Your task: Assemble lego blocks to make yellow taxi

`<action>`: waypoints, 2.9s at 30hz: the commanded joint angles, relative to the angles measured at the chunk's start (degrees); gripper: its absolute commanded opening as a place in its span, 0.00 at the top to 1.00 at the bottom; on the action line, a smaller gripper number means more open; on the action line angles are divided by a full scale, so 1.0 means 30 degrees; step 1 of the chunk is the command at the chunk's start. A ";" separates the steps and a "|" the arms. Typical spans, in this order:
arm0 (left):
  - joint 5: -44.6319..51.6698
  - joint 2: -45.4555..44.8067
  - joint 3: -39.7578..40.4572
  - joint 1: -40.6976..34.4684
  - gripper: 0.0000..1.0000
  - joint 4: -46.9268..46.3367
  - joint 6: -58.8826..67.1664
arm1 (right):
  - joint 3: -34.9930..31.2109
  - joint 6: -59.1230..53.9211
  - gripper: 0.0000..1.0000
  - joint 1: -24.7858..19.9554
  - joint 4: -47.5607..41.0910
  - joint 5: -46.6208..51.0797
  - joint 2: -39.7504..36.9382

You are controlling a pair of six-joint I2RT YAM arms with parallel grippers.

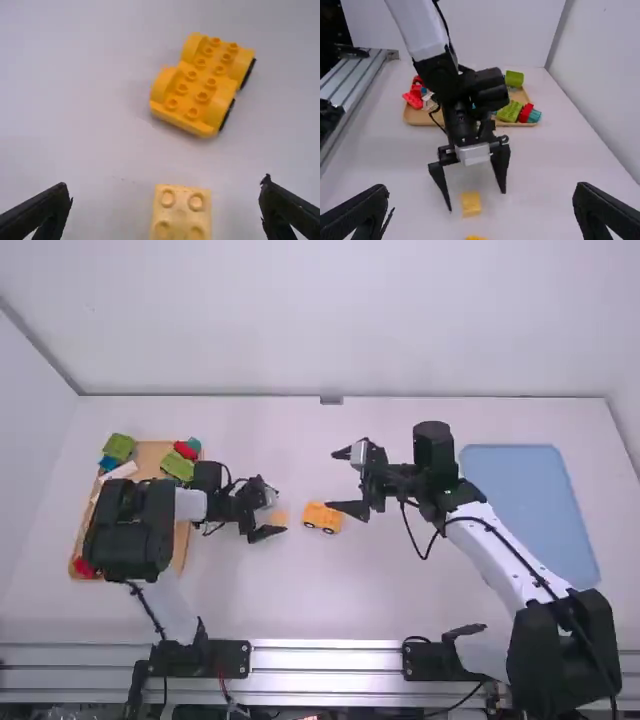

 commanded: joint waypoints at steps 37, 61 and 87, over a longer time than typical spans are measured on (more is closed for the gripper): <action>-0.0576 0.1625 -0.0495 -0.0204 0.69 -0.0138 0.3905 | -0.0138 -0.1297 0.02 0.1829 0.0000 0.1953 0.0153; 0.3031 -0.1348 0.2849 -0.1486 0.98 -0.4495 0.3963 | -1.0965 0.5778 0.02 0.1202 1.6546 0.4976 0.2470; 0.2623 -0.1348 0.3177 -0.2652 0.98 -0.5537 0.3898 | -0.5676 0.2499 0.02 0.1501 1.8491 0.4575 1.4156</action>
